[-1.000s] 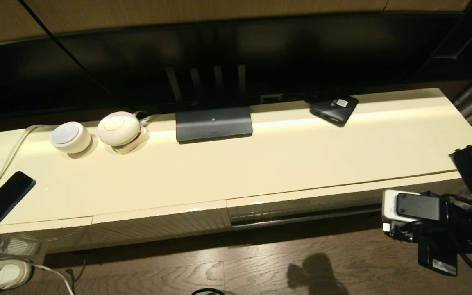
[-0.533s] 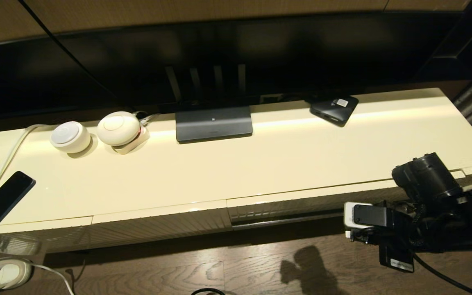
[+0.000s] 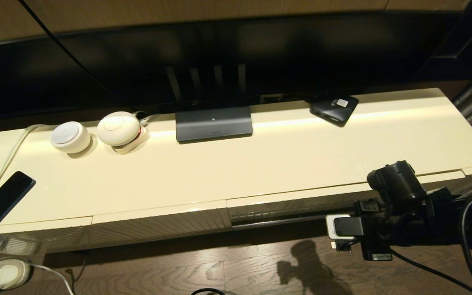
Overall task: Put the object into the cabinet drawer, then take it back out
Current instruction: Open the drawer
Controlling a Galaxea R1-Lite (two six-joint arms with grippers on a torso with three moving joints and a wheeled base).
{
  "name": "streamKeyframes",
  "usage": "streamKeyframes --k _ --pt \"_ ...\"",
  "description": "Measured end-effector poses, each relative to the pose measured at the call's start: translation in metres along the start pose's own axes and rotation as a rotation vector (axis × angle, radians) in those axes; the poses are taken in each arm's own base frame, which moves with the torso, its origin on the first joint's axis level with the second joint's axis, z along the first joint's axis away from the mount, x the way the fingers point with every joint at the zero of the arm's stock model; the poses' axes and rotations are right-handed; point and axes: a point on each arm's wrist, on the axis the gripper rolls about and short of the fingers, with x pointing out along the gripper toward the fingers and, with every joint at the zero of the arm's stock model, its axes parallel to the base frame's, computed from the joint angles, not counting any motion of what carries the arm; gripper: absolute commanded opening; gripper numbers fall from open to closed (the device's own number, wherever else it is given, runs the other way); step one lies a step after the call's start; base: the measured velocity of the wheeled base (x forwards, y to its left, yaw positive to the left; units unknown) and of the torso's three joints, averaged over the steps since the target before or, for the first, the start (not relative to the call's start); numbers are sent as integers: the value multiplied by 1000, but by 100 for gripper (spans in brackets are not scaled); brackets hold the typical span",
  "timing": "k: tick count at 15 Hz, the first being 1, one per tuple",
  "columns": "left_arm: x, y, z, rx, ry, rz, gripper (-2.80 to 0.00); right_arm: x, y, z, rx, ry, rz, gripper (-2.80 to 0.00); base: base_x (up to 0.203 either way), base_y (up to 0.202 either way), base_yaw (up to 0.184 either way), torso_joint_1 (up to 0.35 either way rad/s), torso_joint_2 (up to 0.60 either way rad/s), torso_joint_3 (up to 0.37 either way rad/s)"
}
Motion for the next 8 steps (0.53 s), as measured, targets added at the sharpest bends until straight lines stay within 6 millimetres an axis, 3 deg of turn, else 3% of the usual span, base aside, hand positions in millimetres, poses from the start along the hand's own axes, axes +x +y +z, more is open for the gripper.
streamKeyframes --k 3,4,8 --pt "0 0 0 0 -1 0 -280 6 8 -9 -80 25 41 -280 0 0 0 0 0 0" --pt "0 0 0 0 1 0 -280 8 11 -13 -101 28 51 0 0 0 0 0 0 0" --pt "0 0 0 0 0 0 -280 14 20 -19 -136 35 69 0 0 0 0 0 0 0"
